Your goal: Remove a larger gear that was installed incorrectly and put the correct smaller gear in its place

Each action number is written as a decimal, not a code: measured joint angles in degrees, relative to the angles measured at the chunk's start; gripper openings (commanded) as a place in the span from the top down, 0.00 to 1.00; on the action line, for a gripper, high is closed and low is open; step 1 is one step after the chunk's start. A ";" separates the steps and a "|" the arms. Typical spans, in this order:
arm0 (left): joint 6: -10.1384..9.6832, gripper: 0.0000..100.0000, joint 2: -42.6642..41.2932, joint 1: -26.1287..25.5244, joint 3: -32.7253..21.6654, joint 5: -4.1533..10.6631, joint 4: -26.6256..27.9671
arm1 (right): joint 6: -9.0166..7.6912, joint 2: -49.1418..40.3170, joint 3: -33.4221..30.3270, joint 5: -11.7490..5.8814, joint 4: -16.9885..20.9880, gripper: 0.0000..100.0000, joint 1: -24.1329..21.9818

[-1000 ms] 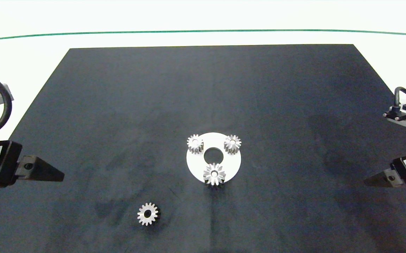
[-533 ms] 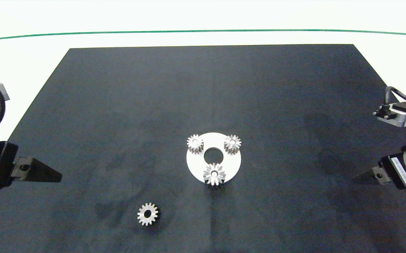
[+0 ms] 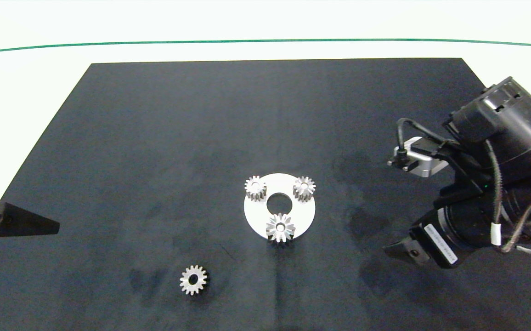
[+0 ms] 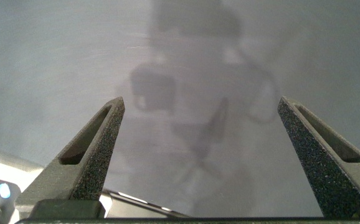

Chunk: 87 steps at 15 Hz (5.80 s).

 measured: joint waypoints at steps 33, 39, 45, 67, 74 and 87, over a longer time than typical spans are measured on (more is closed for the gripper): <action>0.38 0.00 -5.73 0.06 -2.82 0.02 2.65 | -24.91 27.93 -26.34 -2.26 -3.02 0.06 15.46; 0.38 0.00 -5.75 0.04 -2.76 0.00 2.65 | -24.03 29.03 -26.12 -1.46 -2.95 0.18 14.19; 0.35 0.00 -5.77 0.04 -2.76 0.02 2.65 | -23.83 29.31 -25.69 -0.83 -3.00 0.30 13.20; 0.18 0.00 -6.84 0.09 -3.22 0.02 2.62 | -24.00 29.44 -25.83 -0.07 -2.80 0.73 13.17; 0.21 0.00 -7.22 0.06 -3.22 0.02 2.65 | -24.09 26.14 -25.30 0.96 -2.91 0.88 13.80; -0.09 0.00 -7.58 0.09 -3.61 0.00 2.65 | -23.48 7.17 2.89 1.74 -8.00 0.96 8.90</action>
